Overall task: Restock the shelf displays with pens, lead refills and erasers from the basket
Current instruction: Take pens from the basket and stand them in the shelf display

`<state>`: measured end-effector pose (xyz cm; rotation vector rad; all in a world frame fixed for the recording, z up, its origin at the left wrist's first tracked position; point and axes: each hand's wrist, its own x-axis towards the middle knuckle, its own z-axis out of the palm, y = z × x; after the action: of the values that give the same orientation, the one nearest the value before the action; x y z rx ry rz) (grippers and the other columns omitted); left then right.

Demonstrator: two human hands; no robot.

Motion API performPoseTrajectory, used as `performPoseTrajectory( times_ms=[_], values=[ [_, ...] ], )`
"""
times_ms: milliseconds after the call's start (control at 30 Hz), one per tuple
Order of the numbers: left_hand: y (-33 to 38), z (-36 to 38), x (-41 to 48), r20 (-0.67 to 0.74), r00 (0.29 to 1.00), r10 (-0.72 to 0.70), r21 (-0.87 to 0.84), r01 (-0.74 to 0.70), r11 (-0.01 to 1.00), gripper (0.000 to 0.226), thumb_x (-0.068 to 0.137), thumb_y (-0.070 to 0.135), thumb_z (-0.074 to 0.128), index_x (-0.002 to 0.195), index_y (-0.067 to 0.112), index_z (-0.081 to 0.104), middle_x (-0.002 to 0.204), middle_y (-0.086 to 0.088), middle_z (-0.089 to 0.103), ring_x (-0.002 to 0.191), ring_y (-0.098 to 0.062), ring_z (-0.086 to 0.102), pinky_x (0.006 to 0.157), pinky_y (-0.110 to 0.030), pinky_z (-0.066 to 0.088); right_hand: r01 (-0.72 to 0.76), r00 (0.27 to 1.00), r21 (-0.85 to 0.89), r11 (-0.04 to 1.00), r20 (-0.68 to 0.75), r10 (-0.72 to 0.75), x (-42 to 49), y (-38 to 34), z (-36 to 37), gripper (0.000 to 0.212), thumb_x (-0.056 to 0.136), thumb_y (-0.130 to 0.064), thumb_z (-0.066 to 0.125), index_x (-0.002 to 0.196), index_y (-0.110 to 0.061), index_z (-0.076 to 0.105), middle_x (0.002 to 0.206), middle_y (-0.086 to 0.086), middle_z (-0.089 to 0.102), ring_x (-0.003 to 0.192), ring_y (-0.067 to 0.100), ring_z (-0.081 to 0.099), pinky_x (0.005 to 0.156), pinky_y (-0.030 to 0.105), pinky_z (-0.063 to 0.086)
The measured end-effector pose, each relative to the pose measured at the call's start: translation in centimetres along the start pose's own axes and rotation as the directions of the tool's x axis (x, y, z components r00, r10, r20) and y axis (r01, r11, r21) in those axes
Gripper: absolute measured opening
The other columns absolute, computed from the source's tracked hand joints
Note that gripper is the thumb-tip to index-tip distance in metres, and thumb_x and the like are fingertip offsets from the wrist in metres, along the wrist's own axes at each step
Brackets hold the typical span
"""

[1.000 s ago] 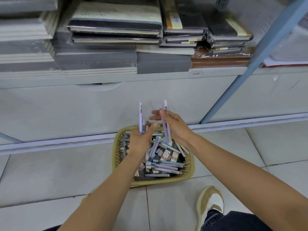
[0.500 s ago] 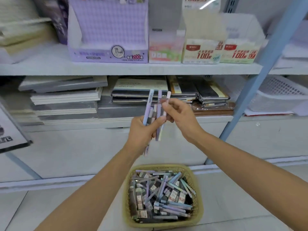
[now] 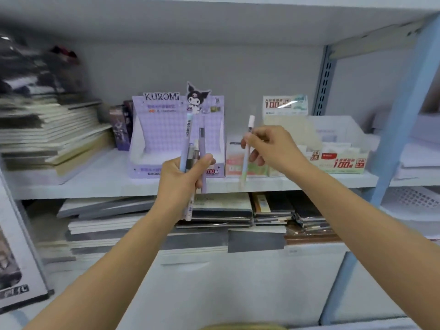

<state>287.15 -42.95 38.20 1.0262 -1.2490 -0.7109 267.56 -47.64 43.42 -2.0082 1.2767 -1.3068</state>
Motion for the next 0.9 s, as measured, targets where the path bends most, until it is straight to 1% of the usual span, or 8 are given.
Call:
performPoseTrajectory(
  times_ms=[100,233,333,400,567,700,800,900],
  values=[
    [-0.1,0.5,1.2,0.001,0.999,-0.035,-0.034,0.035,0.999,0.035,0.087,0.037,0.069,0.090,0.003,0.074,0.046,0.012,0.057,0.039,-0.002,0.043,0.042,-0.017,0.036,-0.017,0.999,0.046,0.999,0.050,0.014,0.2,0.5,-0.7,0.020,0.097,-0.021,0.055,0.094,-0.008,0.070,0.088,0.008,0.071,0.060,0.013,0.067,0.056,0.021,0.053],
    [1.0,1.2,3.0,0.049,0.999,-0.022,-0.056,0.025,0.998,0.030,0.086,0.033,0.070,0.088,0.002,0.074,0.044,0.011,0.051,0.037,-0.005,0.041,0.040,-0.017,0.034,-0.031,0.997,0.183,0.983,0.082,0.016,1.1,0.0,-2.3,0.022,0.098,-0.024,0.055,0.096,-0.009,0.072,0.082,0.009,0.070,0.061,0.013,0.066,0.056,0.022,0.054],
    [1.9,1.5,4.1,0.064,0.998,0.015,-0.039,-0.012,0.999,0.048,0.085,0.032,0.070,0.095,-0.015,0.066,0.043,0.012,0.053,0.041,0.000,0.052,0.042,-0.014,0.039,0.069,0.996,0.334,0.940,-0.070,-0.049,3.3,-1.1,-4.5,0.023,0.099,-0.021,0.054,0.100,-0.007,0.072,0.076,0.005,0.059,0.064,0.008,0.058,0.063,0.021,0.052],
    [2.4,1.6,4.7,0.067,0.998,0.006,-0.045,-0.003,0.999,0.052,0.082,0.033,0.071,0.099,-0.016,0.065,0.042,0.012,0.052,0.041,0.001,0.053,0.042,-0.013,0.039,0.134,0.983,0.360,0.923,-0.166,-0.078,5.1,-1.5,-5.4,0.021,0.099,-0.017,0.054,0.106,-0.003,0.069,0.077,0.006,0.059,0.065,0.008,0.059,0.067,0.021,0.054],
    [2.8,1.7,5.9,0.059,0.997,-0.055,-0.050,0.058,0.997,0.059,0.064,0.049,0.074,0.092,-0.003,0.073,0.046,0.005,0.046,0.037,-0.007,0.042,0.042,-0.017,0.037,0.183,0.973,0.156,0.971,-0.171,-0.156,8.1,-0.2,-3.7,0.014,0.093,-0.006,0.061,0.106,-0.005,0.055,0.089,0.017,0.068,0.067,0.014,0.069,0.065,0.026,0.059],
    [2.8,1.5,6.8,0.060,0.996,-0.069,-0.080,0.073,0.994,0.052,0.060,0.049,0.077,0.084,0.003,0.075,0.048,-0.001,0.046,0.036,-0.010,0.036,0.037,-0.018,0.034,0.192,0.979,-0.014,0.981,-0.072,-0.193,9.7,1.1,-1.7,0.016,0.089,-0.004,0.065,0.090,-0.015,0.053,0.076,0.012,0.069,0.064,0.020,0.070,0.066,0.038,0.061],
    [2.8,1.4,7.4,0.067,0.994,-0.083,-0.078,0.088,0.993,0.054,0.063,0.046,0.077,0.087,-0.002,0.074,0.046,0.002,0.045,0.036,-0.011,0.034,0.036,-0.020,0.032,0.215,0.977,-0.079,0.973,0.021,-0.214,10.8,1.3,-0.4,0.008,0.091,-0.006,0.064,0.092,-0.010,0.057,0.073,0.011,0.069,0.065,0.021,0.071,0.068,0.043,0.061],
    [2.7,1.3,7.9,0.076,0.993,-0.094,-0.078,0.100,0.992,0.057,0.068,0.041,0.074,0.093,-0.010,0.069,0.046,0.005,0.052,0.034,-0.009,0.036,0.035,-0.019,0.032,0.209,0.978,-0.056,0.976,0.001,-0.209,11.5,1.1,-0.1,0.006,0.092,-0.008,0.062,0.095,-0.004,0.058,0.075,0.014,0.069,0.067,0.024,0.071,0.070,0.044,0.060]
  ],
)
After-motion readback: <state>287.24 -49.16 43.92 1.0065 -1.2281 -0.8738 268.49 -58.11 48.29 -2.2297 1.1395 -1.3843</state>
